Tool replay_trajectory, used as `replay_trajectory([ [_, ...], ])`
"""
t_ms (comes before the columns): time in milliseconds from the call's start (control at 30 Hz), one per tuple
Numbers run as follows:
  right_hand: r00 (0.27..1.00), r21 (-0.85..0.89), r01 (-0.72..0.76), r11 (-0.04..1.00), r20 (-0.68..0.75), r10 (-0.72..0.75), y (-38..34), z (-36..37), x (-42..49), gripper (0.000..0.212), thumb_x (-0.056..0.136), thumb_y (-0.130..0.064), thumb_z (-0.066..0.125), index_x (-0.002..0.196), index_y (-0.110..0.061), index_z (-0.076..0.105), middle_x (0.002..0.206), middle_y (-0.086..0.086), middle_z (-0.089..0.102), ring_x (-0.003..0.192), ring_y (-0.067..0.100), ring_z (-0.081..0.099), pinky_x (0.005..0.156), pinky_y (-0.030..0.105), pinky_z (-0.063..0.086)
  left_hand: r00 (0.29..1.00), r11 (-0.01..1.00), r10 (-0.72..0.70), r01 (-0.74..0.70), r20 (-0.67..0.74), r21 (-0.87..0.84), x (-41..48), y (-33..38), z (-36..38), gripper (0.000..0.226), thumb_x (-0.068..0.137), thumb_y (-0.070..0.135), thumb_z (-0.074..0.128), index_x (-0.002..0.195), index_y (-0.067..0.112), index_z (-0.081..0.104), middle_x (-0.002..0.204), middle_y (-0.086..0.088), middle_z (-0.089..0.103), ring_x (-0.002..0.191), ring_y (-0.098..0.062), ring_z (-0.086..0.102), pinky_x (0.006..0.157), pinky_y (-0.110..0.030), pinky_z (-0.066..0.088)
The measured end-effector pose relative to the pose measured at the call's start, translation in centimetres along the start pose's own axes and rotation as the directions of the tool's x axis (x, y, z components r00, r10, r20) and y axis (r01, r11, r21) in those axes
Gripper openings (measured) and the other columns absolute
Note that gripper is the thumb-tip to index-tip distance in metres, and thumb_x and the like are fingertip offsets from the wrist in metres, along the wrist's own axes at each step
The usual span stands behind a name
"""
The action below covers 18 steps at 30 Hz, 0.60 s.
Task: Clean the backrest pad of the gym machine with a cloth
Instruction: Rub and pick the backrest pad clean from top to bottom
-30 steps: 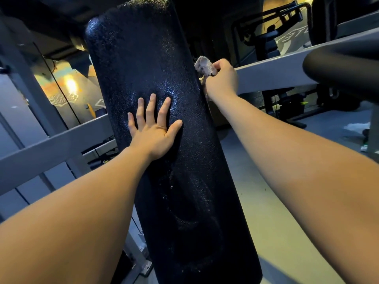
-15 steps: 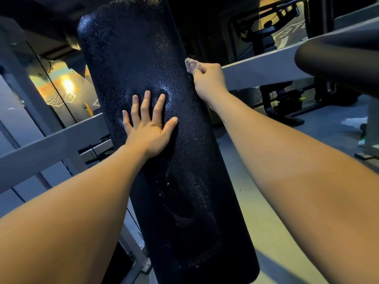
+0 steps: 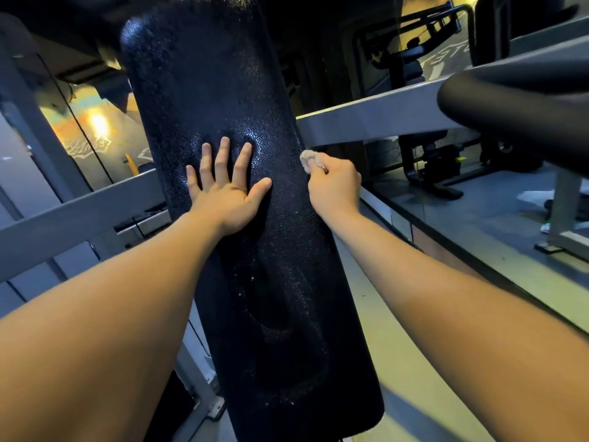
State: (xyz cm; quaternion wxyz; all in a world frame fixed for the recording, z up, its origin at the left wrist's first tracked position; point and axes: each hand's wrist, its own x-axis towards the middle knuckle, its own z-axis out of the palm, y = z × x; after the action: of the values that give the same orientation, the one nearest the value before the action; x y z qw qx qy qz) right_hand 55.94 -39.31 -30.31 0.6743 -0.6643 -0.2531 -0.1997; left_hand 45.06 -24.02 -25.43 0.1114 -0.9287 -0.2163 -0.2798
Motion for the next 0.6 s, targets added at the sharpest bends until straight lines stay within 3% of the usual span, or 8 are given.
replay_trajectory([
  [67, 0.999, -0.031, 0.010, 0.999, -0.041, -0.011, -2.3, 1.0, 2.7, 0.034, 0.100, -0.016, 0.053, 0.068, -0.018, 0.064, 0.096, 0.013, 0.075, 0.084, 0.029, 0.060, 0.068, 0.032, 0.039, 1.000, 1.000, -0.004, 0.004, 0.000, 0.013, 0.1, 0.0, 0.0, 0.077, 0.091, 0.079, 0.017, 0.156, 0.047, -0.009, 0.164, 0.009, -0.027, 0.149, -0.021, -0.031, 0.119, -0.055, -0.018],
  [167, 0.996, -0.025, 0.014, 1.000, -0.092, -0.016, -5.7, 2.4, 7.1, 0.041, 0.101, -0.018, 0.053, 0.059, -0.015, 0.053, 0.088, 0.012, 0.072, 0.081, 0.028, 0.058, 0.065, 0.033, 0.036, 1.000, 1.000, 0.002, -0.002, 0.000, 0.015, 0.1, -0.2, 0.0, 0.077, 0.091, 0.080, 0.017, 0.155, 0.047, -0.010, 0.164, 0.010, -0.028, 0.148, -0.021, -0.032, 0.118, -0.054, -0.019],
  [300, 0.997, -0.016, 0.039, 0.999, -0.074, -0.040, -6.8, 3.1, 10.2, 0.029, 0.104, -0.025, 0.051, 0.089, -0.020, 0.076, 0.092, 0.002, 0.071, 0.085, 0.020, 0.057, 0.070, 0.028, 0.039, 1.000, 1.000, 0.010, -0.010, -0.001, 0.013, 0.2, -0.2, 0.0, 0.078, 0.090, 0.080, 0.017, 0.155, 0.048, -0.010, 0.163, 0.011, -0.029, 0.148, -0.021, -0.032, 0.118, -0.054, -0.018],
  [400, 0.992, -0.034, 0.121, 0.992, -0.021, -0.122, -5.1, 2.3, 8.2, 0.029, 0.105, -0.022, 0.048, 0.108, -0.021, 0.077, 0.105, 0.005, 0.076, 0.096, 0.023, 0.065, 0.076, 0.030, 0.044, 1.000, 1.000, 0.013, -0.013, -0.007, 0.011, 0.2, -0.3, 0.1, 0.078, 0.090, 0.081, 0.017, 0.155, 0.049, -0.010, 0.163, 0.010, -0.029, 0.148, -0.021, -0.032, 0.118, -0.055, -0.019],
  [500, 0.987, -0.107, 0.162, 0.981, 0.021, -0.161, -2.6, 0.8, 4.6, 0.028, 0.101, -0.019, 0.050, 0.111, -0.022, 0.076, 0.102, 0.007, 0.077, 0.094, 0.031, 0.067, 0.070, 0.030, 0.042, 1.000, 1.000, 0.016, -0.016, -0.006, 0.009, 0.2, -0.4, 0.1, 0.078, 0.090, 0.081, 0.016, 0.155, 0.048, -0.011, 0.163, 0.009, -0.029, 0.148, -0.022, -0.032, 0.118, -0.055, -0.019],
  [600, 0.982, -0.078, 0.181, 0.980, 0.065, -0.177, 0.1, -1.0, -0.2, 0.026, 0.100, -0.015, 0.053, 0.107, -0.028, 0.075, 0.079, -0.020, 0.072, 0.071, 0.005, 0.063, 0.068, 0.030, 0.048, 1.000, 1.000, 0.015, -0.016, 0.009, 0.019, 0.2, -0.4, 0.1, 0.078, 0.089, 0.081, 0.015, 0.155, 0.047, -0.012, 0.163, 0.009, -0.030, 0.148, -0.023, -0.032, 0.118, -0.057, -0.018],
])
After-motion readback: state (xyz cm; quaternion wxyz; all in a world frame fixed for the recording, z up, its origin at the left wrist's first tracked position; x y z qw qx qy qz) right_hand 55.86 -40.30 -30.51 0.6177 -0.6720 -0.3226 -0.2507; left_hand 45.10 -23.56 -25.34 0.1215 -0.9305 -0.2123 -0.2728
